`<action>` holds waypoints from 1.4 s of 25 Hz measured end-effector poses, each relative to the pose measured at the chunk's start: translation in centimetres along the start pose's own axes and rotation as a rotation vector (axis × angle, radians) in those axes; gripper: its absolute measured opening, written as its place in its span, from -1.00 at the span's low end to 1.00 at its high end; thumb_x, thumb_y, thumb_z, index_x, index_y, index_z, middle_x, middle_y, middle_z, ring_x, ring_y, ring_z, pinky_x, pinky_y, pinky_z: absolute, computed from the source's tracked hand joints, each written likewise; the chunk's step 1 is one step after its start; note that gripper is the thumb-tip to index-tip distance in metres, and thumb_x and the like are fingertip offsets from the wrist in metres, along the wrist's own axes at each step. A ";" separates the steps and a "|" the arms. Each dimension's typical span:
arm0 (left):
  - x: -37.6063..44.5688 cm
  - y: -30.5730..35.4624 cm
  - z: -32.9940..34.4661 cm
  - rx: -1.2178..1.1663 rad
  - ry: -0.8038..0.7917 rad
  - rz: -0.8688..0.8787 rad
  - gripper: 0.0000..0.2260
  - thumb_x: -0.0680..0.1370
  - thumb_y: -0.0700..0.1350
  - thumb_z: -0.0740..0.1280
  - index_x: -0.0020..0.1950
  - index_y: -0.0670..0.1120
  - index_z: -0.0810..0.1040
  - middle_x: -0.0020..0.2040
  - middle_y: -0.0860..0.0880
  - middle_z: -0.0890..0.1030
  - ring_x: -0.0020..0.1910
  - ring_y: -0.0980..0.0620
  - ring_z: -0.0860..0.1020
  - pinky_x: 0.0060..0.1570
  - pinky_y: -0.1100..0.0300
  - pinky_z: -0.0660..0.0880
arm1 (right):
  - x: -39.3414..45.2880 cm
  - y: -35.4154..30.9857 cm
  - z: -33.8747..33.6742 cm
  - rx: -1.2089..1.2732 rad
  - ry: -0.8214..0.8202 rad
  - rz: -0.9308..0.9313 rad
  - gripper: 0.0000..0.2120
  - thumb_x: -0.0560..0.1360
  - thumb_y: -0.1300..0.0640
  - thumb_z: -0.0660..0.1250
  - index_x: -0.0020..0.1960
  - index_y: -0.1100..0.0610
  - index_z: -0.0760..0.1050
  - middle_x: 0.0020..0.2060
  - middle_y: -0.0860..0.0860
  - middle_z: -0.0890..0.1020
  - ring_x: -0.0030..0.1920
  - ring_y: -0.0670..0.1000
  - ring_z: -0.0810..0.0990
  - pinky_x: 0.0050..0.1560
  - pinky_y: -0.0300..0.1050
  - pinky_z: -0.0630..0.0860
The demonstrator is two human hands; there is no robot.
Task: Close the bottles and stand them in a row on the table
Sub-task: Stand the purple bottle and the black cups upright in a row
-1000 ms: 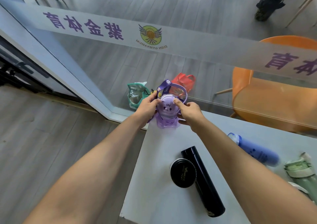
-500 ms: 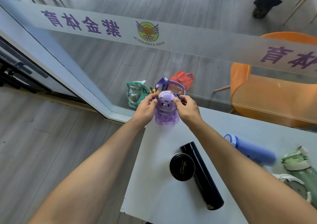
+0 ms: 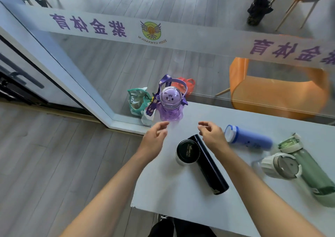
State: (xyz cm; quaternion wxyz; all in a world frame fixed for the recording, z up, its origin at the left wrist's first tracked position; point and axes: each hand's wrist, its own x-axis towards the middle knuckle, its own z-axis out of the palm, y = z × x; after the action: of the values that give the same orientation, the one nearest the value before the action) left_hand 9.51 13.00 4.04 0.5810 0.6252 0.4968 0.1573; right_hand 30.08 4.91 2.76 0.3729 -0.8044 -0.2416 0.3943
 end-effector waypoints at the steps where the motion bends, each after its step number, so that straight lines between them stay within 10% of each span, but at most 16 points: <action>1: -1.7 -0.6 0.9 -0.027 -0.037 -0.012 -0.73 0.61 -0.10 0.22 0.26 0.15 0.51 0.11 0.20 0.59 -0.01 0.26 0.58 0.17 0.12 0.50 | -1.4 1.2 0.0 -0.002 0.000 0.009 -0.86 0.57 0.05 0.31 0.09 -0.02 0.60 0.03 0.07 0.71 0.07 0.09 0.67 0.22 0.10 0.56; 11: -6.9 -2.0 4.0 -0.003 -0.163 0.086 -0.44 0.47 -0.27 0.43 0.41 0.03 0.36 0.25 0.12 0.50 0.31 0.02 0.50 0.28 0.12 0.48 | -8.9 3.7 1.1 0.071 -0.021 -0.050 -0.73 0.62 0.16 0.19 0.20 0.12 0.61 0.10 0.09 0.70 0.16 0.12 0.63 0.25 0.12 0.53; 25: -6.0 -1.7 7.1 0.000 0.100 0.115 -0.38 0.29 -0.10 0.60 0.27 0.18 0.43 0.14 0.21 0.58 0.06 0.25 0.59 -0.03 0.33 0.57 | -5.2 3.2 -0.1 0.099 -0.199 -0.047 -0.76 0.56 0.05 0.20 0.04 -0.14 0.62 -0.04 -0.12 0.71 0.05 -0.03 0.65 0.15 0.01 0.58; 35: -1.3 1.6 9.5 -0.007 0.098 0.103 -0.35 0.29 -0.11 0.61 0.30 0.08 0.43 0.19 0.01 0.58 0.08 0.09 0.61 0.05 0.21 0.59 | -1.2 2.6 -2.5 0.084 -0.134 -0.067 -0.75 0.57 0.00 0.34 0.21 0.03 0.56 0.06 -0.03 0.68 0.14 -0.01 0.64 0.16 -0.13 0.53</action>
State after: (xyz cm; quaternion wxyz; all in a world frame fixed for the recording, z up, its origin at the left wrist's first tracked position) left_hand 16.99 6.77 3.32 0.5493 0.6395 0.4912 0.2193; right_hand 31.67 1.50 2.28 0.4022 -0.7515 -0.2761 0.4442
